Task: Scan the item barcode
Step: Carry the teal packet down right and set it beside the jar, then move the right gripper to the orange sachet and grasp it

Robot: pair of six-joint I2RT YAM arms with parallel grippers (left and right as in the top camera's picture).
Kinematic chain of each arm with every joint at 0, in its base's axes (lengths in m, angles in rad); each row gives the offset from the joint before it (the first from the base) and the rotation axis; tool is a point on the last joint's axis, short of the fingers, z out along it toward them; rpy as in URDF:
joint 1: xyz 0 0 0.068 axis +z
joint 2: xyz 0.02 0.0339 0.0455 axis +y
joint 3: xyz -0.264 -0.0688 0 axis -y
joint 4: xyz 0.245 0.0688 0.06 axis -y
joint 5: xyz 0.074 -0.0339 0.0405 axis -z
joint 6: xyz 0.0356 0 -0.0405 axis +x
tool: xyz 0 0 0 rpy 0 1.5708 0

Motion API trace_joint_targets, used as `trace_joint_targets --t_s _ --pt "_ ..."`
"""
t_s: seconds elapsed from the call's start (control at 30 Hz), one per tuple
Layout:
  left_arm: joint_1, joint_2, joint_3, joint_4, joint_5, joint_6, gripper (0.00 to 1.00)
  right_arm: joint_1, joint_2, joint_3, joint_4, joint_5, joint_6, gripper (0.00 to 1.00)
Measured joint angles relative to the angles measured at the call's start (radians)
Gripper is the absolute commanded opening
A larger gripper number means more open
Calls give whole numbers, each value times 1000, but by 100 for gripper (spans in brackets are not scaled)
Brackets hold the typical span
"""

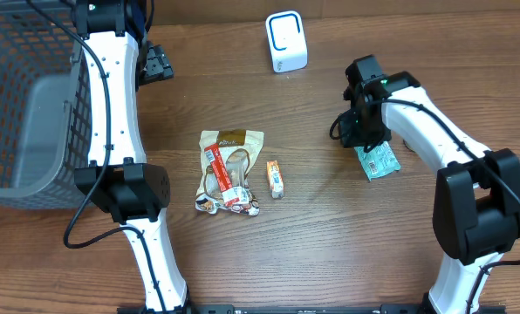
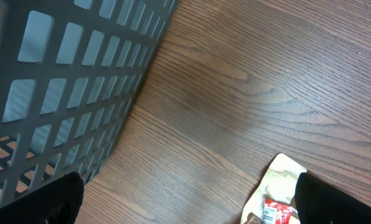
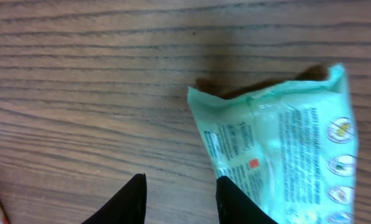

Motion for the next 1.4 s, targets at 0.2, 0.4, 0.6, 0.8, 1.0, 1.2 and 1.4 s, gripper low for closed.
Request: trace_joint_targets --t_s 0.2,0.4,0.6,0.8,1.0,1.2,1.4 --pt "0 0 0 0 0 0 100 22 0 -95 108 8 3 32" --pt "0 0 0 0 0 0 100 27 0 -115 86 93 3 32" --pt "0 0 0 0 0 0 100 4 0 -115 54 164 3 34" --pt "0 0 0 0 0 0 100 2 0 -112 13 116 3 38" --pt "0 0 0 0 0 0 100 80 -19 -76 60 -143 10 41" --pt "0 0 0 0 0 0 100 217 -58 -62 181 -281 134 49" --pt "0 0 0 0 0 0 100 374 -59 -62 175 -143 214 61"
